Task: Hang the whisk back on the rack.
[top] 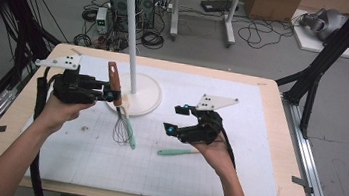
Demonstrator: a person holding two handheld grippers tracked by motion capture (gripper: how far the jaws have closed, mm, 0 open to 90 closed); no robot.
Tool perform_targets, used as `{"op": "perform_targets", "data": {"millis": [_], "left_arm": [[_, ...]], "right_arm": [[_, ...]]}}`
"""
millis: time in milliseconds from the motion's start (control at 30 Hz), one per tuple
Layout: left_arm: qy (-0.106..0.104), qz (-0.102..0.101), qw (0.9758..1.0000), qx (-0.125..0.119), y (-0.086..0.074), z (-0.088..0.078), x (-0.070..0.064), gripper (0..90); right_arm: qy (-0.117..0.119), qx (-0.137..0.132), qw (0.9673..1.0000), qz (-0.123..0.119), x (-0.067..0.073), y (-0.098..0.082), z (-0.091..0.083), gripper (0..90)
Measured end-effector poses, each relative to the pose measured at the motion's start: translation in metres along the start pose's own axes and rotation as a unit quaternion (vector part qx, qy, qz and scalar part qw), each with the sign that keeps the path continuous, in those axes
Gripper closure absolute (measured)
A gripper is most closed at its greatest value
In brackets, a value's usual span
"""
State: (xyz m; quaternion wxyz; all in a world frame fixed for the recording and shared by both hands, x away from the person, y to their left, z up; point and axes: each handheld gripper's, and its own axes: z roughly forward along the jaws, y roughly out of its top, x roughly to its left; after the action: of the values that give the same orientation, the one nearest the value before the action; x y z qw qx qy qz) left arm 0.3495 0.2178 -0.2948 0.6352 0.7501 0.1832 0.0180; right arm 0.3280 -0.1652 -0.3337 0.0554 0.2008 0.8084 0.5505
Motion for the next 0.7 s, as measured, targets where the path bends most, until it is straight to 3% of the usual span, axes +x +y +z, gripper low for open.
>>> {"op": "perform_targets", "data": {"millis": [367, 700], "left_arm": [[0.008, 0.007, 0.9999, 0.007, 0.026, -0.011, 0.01, 72.0], [0.007, 0.01, 0.9998, 0.014, 0.042, -0.012, 0.021, 72.0]], "right_arm": [[-0.041, -0.023, 0.9986, 0.024, -0.008, -0.027, -0.036, 23.7], [-0.059, -0.02, 0.9974, 0.037, -0.013, -0.043, -0.048, 21.9]]}}
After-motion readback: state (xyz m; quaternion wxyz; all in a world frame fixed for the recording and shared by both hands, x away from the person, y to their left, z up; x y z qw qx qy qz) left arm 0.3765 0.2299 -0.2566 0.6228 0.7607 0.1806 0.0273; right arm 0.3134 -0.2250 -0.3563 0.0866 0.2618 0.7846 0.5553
